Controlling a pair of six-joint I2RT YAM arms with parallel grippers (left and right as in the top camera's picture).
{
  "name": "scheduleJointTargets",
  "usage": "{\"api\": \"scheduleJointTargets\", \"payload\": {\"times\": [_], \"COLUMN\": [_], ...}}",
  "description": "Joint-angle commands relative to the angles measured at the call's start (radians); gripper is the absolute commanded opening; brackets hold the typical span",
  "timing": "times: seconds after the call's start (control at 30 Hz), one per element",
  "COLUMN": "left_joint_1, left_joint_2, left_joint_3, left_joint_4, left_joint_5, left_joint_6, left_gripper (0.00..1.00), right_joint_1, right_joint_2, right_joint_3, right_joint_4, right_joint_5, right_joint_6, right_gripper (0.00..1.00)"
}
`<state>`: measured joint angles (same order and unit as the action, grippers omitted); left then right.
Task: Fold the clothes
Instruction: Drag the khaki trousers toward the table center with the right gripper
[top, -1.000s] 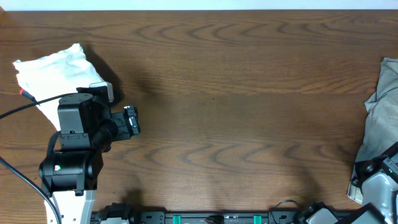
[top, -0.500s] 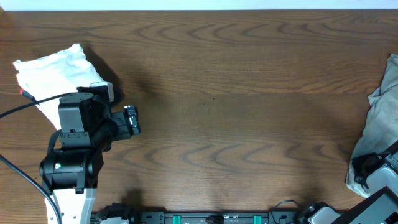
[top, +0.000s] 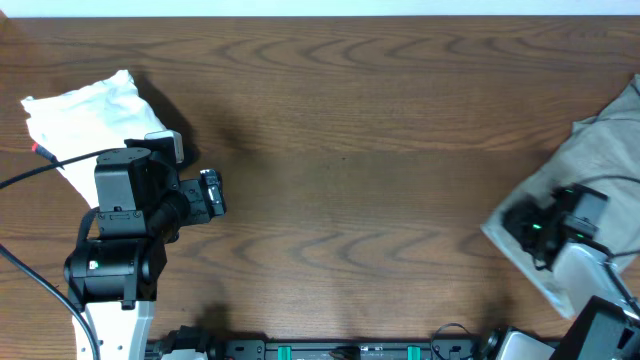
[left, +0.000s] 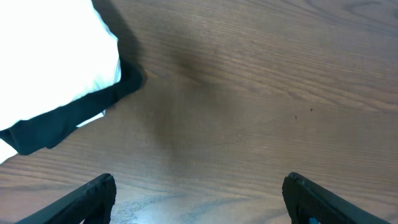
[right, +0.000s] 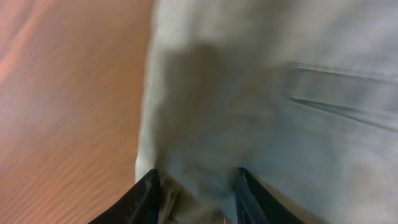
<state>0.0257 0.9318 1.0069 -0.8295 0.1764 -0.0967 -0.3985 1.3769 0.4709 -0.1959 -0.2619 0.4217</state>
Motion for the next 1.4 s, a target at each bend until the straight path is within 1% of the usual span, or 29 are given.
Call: {"api": "scheduleJointTargets", "payload": {"times": [0.0,0.13,0.3,0.37,0.43,0.53,0.6,0.63,0.7,0.73,0.83,0.93,1.0,1.07,1.13,1.23,1.37], "left_joint_1": [0.001,0.001,0.001,0.001,0.001,0.001,0.001,0.001,0.001,-0.001,-0.033,-0.106,-0.171,-0.247,-0.316,-0.411,-0.537], "left_joint_2": [0.002,0.002,0.002,0.002,0.002,0.002,0.002,0.002,0.006,0.011,0.039,0.079,0.114,0.155,0.195,0.263,0.373], "left_joint_3": [0.014,0.014,0.014,0.014,0.014,0.014,0.014,0.014,0.014,0.014,0.014,0.014,0.014,0.014,0.014,0.014,0.014], "left_joint_4": [0.001,0.001,0.007,0.008,0.008,0.008,0.008,0.008,0.008,0.007,0.009,0.021,0.040,0.074,0.116,0.192,0.317], "left_joint_5": [-0.002,-0.002,-0.002,-0.002,-0.001,-0.001,0.023,0.044,0.077,0.103,0.154,0.156,0.156,0.156,0.156,0.157,0.156], "left_joint_6": [0.010,0.010,0.010,0.010,0.010,0.009,0.009,0.009,0.009,0.009,0.009,0.005,0.005,0.005,-0.004,-0.064,-0.130], "left_gripper": [0.88,0.87,0.87,0.87,0.87,0.88,0.97,0.97,0.96,0.93,0.92,0.92,0.92,0.92,0.93,0.93,0.93], "right_joint_1": [0.145,0.304,0.484,0.530,0.550,0.539,0.514,0.495,0.459,0.434,0.351,0.273,0.223,0.181,0.147,0.112,0.096], "right_joint_2": [0.030,0.030,0.030,0.030,0.027,0.007,-0.025,-0.051,-0.101,-0.133,-0.216,-0.275,-0.294,-0.296,-0.287,-0.259,-0.201], "right_joint_3": [-0.040,-0.040,-0.040,-0.038,-0.027,-0.008,0.004,0.012,0.028,0.040,0.085,0.137,0.167,0.180,0.180,0.179,0.175], "right_joint_4": [0.032,0.177,0.452,0.542,0.593,0.576,0.542,0.509,0.435,0.380,0.201,-0.021,-0.182,-0.319,-0.416,-0.503,-0.509], "right_joint_5": [-0.090,-0.090,-0.062,-0.047,-0.049,-0.049,-0.053,-0.053,-0.053,-0.052,-0.038,0.028,0.118,0.206,0.274,0.398,0.478], "right_joint_6": [0.084,0.163,0.222,0.235,0.236,0.234,0.210,0.193,0.157,0.132,0.047,-0.035,-0.065,-0.064,-0.060,-0.013,-0.007], "right_gripper": [0.39,0.40,0.42,0.43,0.43,0.45,0.49,0.51,0.52,0.52,0.53,0.56,0.57,0.57,0.57,0.59,0.61]}}
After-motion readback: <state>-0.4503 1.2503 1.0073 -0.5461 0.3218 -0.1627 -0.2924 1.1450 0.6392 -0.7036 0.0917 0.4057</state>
